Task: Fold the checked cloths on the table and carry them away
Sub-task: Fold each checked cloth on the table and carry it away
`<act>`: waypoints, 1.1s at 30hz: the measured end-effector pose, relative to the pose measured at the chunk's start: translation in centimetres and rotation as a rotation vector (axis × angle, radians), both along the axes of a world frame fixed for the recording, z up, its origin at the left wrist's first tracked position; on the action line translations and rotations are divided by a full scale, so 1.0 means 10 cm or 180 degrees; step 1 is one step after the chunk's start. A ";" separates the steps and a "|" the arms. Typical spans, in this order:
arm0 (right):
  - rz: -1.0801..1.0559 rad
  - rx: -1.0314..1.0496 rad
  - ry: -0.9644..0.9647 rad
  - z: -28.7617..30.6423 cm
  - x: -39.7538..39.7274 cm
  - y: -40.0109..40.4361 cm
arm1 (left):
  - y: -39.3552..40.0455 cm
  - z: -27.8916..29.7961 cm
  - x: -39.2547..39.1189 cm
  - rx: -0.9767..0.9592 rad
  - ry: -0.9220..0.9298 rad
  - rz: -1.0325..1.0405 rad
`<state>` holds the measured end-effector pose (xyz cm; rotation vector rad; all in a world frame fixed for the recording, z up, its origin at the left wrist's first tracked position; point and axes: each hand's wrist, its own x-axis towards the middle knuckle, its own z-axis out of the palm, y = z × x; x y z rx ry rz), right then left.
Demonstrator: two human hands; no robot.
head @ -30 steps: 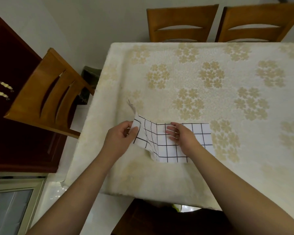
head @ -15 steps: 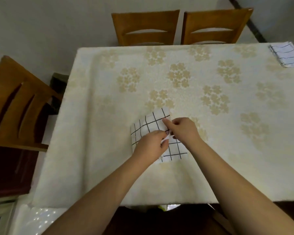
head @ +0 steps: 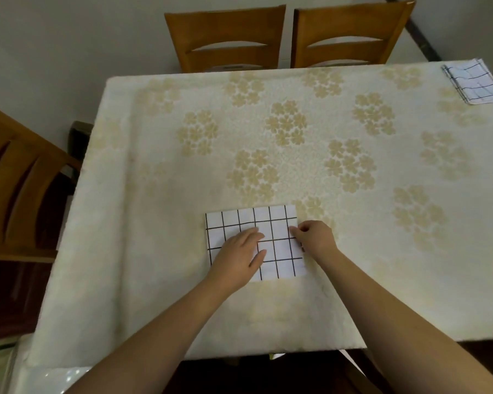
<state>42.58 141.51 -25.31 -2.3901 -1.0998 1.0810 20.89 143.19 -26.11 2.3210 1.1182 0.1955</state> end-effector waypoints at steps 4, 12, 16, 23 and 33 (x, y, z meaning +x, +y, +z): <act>-0.0045 -0.0010 -0.0097 -0.08 -0.02 -0.02 | 0.10 -0.22 -0.17 0.0205 0.0425 -0.0049; -0.0391 0.0451 -0.0066 -0.18 -0.10 -0.02 | 0.15 -0.47 -0.30 0.0559 0.1016 -0.0292; -0.0452 0.0500 -0.0051 -0.23 -0.14 -0.04 | 0.13 -0.52 -0.34 0.0586 0.1106 -0.0348; -0.0476 0.0589 -0.0006 -0.26 -0.13 -0.08 | 0.11 -0.55 -0.39 0.0596 0.1153 -0.0368; -0.0606 0.0833 0.0032 -0.30 -0.17 -0.12 | 0.15 -0.46 -0.16 0.0869 0.0875 -0.0423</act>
